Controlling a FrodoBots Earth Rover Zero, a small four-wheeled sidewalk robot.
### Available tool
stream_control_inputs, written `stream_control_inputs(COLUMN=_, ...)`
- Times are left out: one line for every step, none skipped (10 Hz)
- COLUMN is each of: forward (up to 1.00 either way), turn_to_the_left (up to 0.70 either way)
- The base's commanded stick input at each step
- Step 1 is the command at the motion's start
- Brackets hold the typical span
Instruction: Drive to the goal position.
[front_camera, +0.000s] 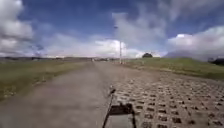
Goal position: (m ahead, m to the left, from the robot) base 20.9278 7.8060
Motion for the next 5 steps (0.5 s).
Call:
stream_control_inputs(forward=0.85, turn_to_the_left=0.34)
stream_control_inputs(forward=0.85, turn_to_the_left=0.34)
stream_control_inputs(forward=0.85, turn_to_the_left=0.34)
stream_control_inputs(forward=0.85, turn_to_the_left=0.34)
stream_control_inputs(forward=0.85, turn_to_the_left=0.34)
